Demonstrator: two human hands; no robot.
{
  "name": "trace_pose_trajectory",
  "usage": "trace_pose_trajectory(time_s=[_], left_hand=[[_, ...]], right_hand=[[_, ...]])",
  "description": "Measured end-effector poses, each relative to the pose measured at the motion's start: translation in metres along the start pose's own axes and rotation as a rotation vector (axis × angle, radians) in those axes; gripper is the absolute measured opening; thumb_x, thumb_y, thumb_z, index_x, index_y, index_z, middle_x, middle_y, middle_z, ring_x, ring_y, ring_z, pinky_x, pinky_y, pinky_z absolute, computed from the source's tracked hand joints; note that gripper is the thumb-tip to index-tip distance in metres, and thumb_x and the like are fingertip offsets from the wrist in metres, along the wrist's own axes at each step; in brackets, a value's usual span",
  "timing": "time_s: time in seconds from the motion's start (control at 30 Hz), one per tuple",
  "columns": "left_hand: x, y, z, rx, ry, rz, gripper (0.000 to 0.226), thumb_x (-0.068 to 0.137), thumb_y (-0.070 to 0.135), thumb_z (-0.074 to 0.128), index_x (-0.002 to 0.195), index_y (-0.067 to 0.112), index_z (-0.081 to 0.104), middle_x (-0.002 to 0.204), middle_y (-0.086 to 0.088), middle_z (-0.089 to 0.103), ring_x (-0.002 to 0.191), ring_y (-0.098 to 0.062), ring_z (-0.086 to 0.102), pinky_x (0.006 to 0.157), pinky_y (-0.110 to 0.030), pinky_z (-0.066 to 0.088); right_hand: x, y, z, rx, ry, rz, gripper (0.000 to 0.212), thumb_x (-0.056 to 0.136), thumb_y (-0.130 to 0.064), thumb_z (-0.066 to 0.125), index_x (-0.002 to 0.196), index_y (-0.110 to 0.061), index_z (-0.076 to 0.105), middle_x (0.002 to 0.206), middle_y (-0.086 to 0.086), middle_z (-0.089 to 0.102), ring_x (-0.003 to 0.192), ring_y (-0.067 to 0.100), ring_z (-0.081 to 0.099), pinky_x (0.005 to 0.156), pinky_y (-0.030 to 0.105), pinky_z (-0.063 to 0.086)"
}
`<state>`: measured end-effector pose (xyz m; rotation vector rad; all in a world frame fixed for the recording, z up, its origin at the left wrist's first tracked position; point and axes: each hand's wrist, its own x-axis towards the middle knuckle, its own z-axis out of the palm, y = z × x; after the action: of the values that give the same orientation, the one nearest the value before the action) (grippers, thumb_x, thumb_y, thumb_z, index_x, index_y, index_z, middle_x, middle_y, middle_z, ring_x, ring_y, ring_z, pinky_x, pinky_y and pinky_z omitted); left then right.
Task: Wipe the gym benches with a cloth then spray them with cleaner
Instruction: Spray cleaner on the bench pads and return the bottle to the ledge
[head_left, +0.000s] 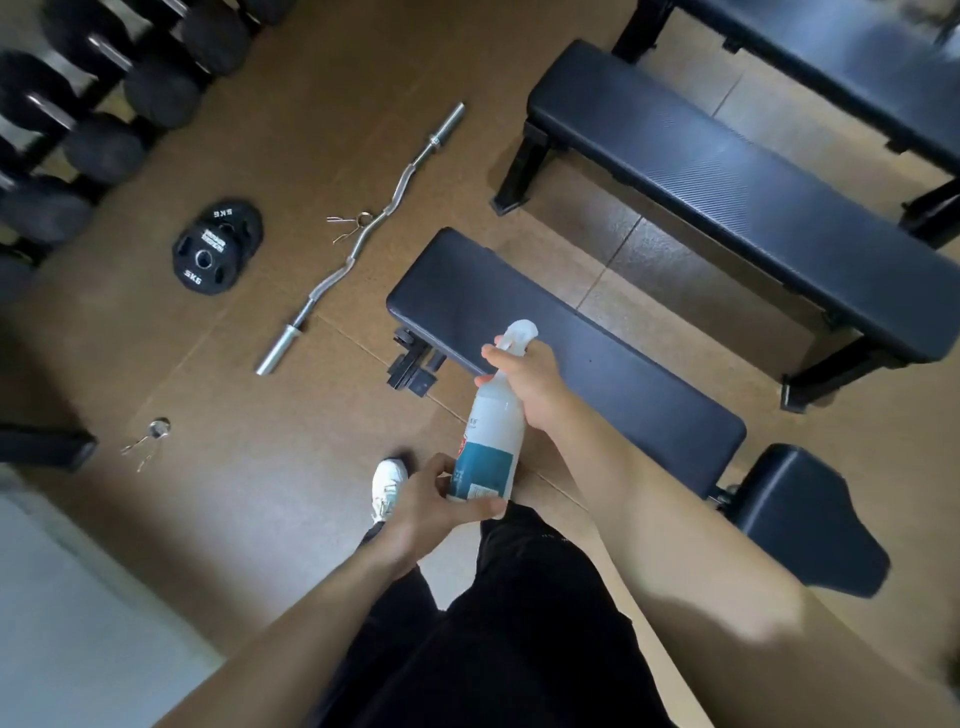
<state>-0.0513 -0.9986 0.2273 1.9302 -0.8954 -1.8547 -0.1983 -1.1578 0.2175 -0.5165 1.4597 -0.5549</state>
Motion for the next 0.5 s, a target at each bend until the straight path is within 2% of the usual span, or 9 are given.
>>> trace_pose_trajectory(time_s=[0.07, 0.13, 0.2, 0.27, 0.33, 0.43, 0.5], left_hand=[[0.002, 0.0, -0.007, -0.001, -0.035, 0.003, 0.072, 0.053, 0.046, 0.096, 0.11, 0.02, 0.061, 0.099, 0.004, 0.074, 0.093, -0.018, 0.073, 0.087, -0.04, 0.061], [0.005, -0.001, -0.018, 0.025, -0.073, 0.019, 0.08, 0.05, 0.049, 0.095, 0.116, 0.023, 0.059, 0.106, 0.001, 0.073, 0.097, -0.017, 0.073, 0.09, -0.04, 0.061], [0.007, -0.003, -0.031, 0.063, -0.11, 0.027, 0.082, 0.047, 0.051, 0.095, 0.116, 0.025, 0.059, 0.107, 0.001, 0.073, 0.097, -0.016, 0.073, 0.09, -0.038, 0.061], [0.009, -0.004, -0.043, 0.102, -0.162, 0.031, 0.08, 0.047, 0.053, 0.094, 0.114, 0.026, 0.06, 0.107, 0.002, 0.074, 0.096, -0.016, 0.072, 0.088, -0.033, 0.06], [0.01, -0.001, -0.05, 0.131, -0.248, 0.043, 0.074, 0.053, 0.051, 0.092, 0.115, 0.027, 0.061, 0.108, 0.003, 0.072, 0.097, -0.014, 0.071, 0.084, -0.03, 0.056], [0.008, 0.003, -0.052, 0.166, -0.385, 0.105, 0.059, 0.066, 0.037, 0.092, 0.116, 0.025, 0.065, 0.107, 0.002, 0.074, 0.099, -0.016, 0.072, 0.091, -0.034, 0.057], [0.006, 0.004, -0.051, 0.209, -0.421, 0.107, 0.056, 0.067, 0.034, 0.093, 0.113, 0.023, 0.065, 0.104, 0.004, 0.073, 0.097, -0.014, 0.071, 0.089, -0.031, 0.055]], right_hand=[[0.001, 0.0, 0.008, -0.036, 0.027, -0.001, 0.026, 0.093, -0.023, 0.072, 0.115, -0.013, 0.063, 0.111, 0.008, 0.07, 0.065, 0.016, 0.075, 0.056, 0.026, 0.058], [0.0, 0.003, 0.013, -0.057, 0.091, 0.007, 0.015, 0.093, -0.03, 0.069, 0.098, -0.018, 0.061, 0.097, 0.006, 0.07, 0.069, 0.017, 0.075, 0.068, 0.035, 0.061], [-0.004, 0.008, 0.017, 0.021, 0.157, 0.036, 0.015, 0.093, -0.027, 0.069, 0.09, -0.018, 0.057, 0.086, 0.007, 0.066, 0.068, 0.021, 0.073, 0.078, 0.044, 0.061], [-0.013, 0.012, 0.019, 0.135, 0.222, 0.049, 0.014, 0.093, -0.016, 0.07, 0.089, -0.013, 0.057, 0.082, 0.009, 0.064, 0.065, 0.027, 0.07, 0.071, 0.042, 0.06], [-0.023, 0.016, 0.018, 0.21, 0.285, 0.03, 0.015, 0.09, -0.006, 0.072, 0.094, -0.01, 0.058, 0.09, 0.009, 0.066, 0.065, 0.032, 0.07, 0.061, 0.035, 0.058], [-0.039, 0.024, 0.01, 0.262, 0.382, 0.009, 0.017, 0.09, -0.005, 0.072, 0.1, -0.008, 0.059, 0.095, 0.01, 0.066, 0.058, 0.027, 0.071, 0.063, 0.036, 0.058], [-0.052, 0.032, 0.001, 0.292, 0.47, 0.014, 0.013, 0.092, -0.008, 0.069, 0.095, -0.006, 0.057, 0.083, 0.012, 0.065, 0.052, 0.022, 0.07, 0.064, 0.038, 0.056]])
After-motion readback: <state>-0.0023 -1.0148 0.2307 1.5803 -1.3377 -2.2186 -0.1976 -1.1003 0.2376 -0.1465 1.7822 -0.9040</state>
